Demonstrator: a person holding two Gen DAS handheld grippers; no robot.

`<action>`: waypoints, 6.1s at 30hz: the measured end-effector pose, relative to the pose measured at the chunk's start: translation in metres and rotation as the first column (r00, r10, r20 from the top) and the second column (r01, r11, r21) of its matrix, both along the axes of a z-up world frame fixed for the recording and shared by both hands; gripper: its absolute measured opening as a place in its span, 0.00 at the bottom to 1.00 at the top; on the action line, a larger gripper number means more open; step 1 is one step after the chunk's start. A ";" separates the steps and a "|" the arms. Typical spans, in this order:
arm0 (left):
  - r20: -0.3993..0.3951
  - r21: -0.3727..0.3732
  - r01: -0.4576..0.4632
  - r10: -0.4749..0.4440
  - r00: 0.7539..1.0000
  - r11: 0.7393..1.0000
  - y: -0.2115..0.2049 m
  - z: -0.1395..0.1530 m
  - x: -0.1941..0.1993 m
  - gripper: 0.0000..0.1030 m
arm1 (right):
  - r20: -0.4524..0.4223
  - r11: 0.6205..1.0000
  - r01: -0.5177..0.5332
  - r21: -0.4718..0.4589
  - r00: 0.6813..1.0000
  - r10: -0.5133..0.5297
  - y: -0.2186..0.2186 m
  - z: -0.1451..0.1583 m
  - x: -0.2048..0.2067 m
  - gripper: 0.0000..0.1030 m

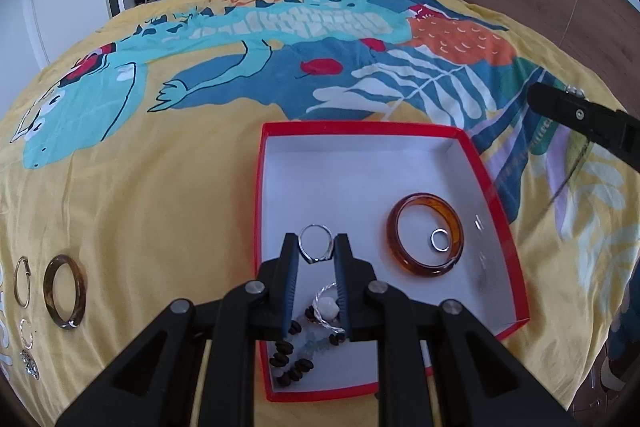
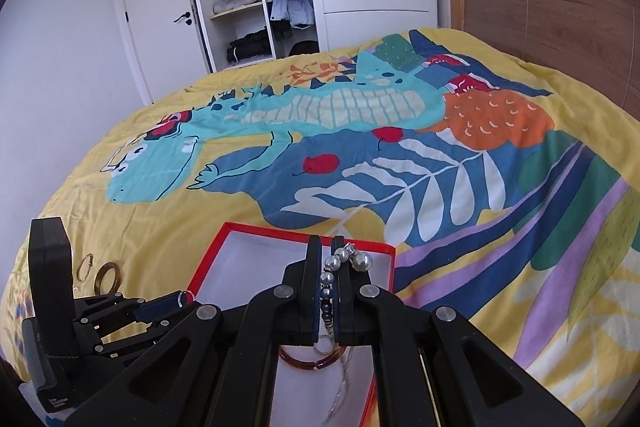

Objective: Organize jewelry
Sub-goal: 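Carry the silver ring and pearl necklace with both tools over the red box, then open the left tool to drop the ring while the right tool lowers and releases the necklace, then move both open tools back from the box over the remaining jewelry, then grasp the silver watch with the left tool while the right tool grasps the twisted silver hoop, then carry the watch and twisted hoop with both tools over the red box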

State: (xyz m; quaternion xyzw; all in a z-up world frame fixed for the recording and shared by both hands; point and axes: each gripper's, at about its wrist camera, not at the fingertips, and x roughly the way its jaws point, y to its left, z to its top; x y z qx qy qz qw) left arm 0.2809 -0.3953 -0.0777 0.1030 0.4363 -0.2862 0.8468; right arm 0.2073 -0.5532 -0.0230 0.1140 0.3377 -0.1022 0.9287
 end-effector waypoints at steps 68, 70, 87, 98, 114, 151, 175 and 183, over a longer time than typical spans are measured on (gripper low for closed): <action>0.017 -0.029 -0.021 0.022 1.000 0.999 0.026 0.007 -0.003 0.36 | -0.122 0.999 0.033 0.030 0.992 -0.029 -0.012 -0.040 0.006 0.41; 0.031 -0.029 -0.043 0.044 0.999 0.999 0.045 0.016 -0.007 0.36 | -0.112 1.000 0.016 0.027 0.994 -0.013 0.000 -0.030 0.003 0.41; 0.092 0.033 -0.326 0.322 0.942 0.945 0.240 0.024 -0.019 0.36 | -0.079 0.969 -0.237 0.064 0.967 0.242 0.162 -0.009 0.016 0.41; 0.044 0.047 -0.508 0.506 0.861 0.860 0.340 -0.015 -0.015 0.36 | -0.137 0.932 -0.338 0.130 0.925 0.355 0.231 -0.051 0.041 0.41; -0.063 0.011 -0.550 0.549 0.833 0.835 0.362 -0.052 0.014 0.36 | -0.174 0.890 -0.413 0.193 0.878 0.446 0.278 -0.091 0.066 0.41; -0.058 -0.080 -0.511 0.507 0.860 0.856 0.410 -0.053 0.005 0.19 | -0.152 0.732 -0.631 0.256 0.722 0.675 0.409 -0.120 0.134 0.41; 0.007 -0.094 -0.499 0.502 0.865 0.862 0.413 -0.016 -0.020 0.19 | -0.195 0.771 -0.623 0.133 0.747 0.636 0.410 -0.107 0.106 0.06; 0.045 -0.104 -0.454 0.460 0.887 0.885 0.390 0.014 -0.028 0.19 | -0.106 0.820 -0.557 0.136 0.814 0.571 0.359 -0.066 0.080 0.06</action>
